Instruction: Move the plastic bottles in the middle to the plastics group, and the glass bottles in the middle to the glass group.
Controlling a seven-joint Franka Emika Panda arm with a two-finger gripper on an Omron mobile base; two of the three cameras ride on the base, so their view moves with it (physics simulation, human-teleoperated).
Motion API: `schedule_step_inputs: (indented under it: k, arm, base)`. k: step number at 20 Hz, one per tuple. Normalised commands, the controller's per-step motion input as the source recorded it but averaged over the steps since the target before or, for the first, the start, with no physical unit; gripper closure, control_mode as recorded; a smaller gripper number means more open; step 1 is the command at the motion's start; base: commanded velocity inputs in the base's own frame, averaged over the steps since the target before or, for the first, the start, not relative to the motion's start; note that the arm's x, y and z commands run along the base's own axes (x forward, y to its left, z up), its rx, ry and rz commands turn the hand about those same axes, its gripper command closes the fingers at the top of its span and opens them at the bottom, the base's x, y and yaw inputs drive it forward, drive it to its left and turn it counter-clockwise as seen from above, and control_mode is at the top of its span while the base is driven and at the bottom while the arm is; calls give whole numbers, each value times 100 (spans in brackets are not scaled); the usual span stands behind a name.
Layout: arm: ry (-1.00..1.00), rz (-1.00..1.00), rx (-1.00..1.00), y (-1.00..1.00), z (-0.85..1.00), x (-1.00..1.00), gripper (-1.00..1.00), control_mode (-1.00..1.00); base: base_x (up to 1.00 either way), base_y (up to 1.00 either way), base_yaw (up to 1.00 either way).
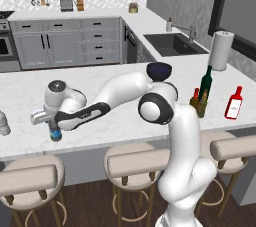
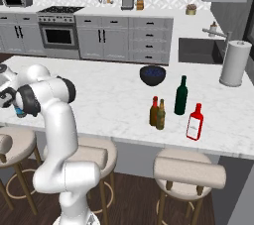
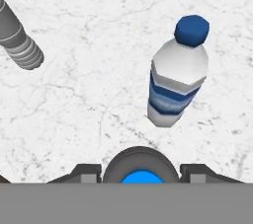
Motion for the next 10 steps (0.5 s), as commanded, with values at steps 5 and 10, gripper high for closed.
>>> schedule_step_inputs:
  k: [5, 10]
  arm:
    - [0, 0, 0, 9, -30, 9, 100, -100]
    - [0, 0, -1, -24, -38, -11, 100, -100]
  base:
    - [0, 0, 0]
    - [0, 0, 0]
